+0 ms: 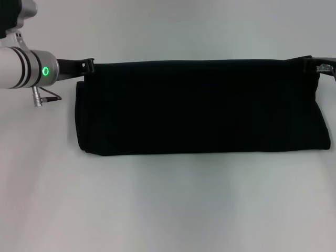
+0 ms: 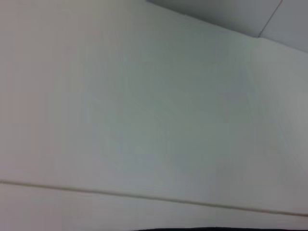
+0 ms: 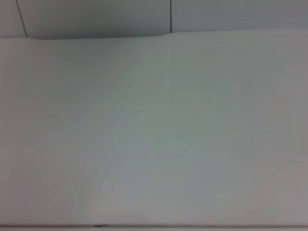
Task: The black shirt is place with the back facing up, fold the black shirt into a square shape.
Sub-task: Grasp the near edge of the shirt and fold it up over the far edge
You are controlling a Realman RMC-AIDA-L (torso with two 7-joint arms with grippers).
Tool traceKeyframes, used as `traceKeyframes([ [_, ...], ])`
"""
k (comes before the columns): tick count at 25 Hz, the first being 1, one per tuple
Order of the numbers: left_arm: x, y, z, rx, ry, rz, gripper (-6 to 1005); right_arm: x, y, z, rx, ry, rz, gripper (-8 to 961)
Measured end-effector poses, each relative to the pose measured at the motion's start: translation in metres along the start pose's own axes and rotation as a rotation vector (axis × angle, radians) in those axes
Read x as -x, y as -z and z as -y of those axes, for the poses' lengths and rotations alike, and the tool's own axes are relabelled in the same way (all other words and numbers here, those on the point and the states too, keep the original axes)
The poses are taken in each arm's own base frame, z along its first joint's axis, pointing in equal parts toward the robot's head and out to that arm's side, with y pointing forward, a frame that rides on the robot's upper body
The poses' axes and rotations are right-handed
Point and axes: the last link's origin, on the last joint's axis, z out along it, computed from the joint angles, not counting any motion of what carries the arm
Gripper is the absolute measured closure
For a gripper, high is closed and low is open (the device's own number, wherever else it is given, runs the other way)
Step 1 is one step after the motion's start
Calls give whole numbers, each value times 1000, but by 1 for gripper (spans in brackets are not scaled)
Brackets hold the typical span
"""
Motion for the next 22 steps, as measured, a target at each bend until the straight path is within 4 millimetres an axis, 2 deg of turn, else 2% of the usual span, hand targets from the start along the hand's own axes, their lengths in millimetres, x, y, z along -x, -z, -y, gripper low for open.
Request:
traceKeyframes([
  [10,2,-14,-18,-20,-68,-24,994,0,0,5,-25,-4,14,919],
  [17,15,-25,-31,-45,-93,-47,993,-7,-5,2,-60,19,29,885],
  [22,16,-28,-33,-57,-95,-65,993,-10,-6,2,-72,18,32,861],
])
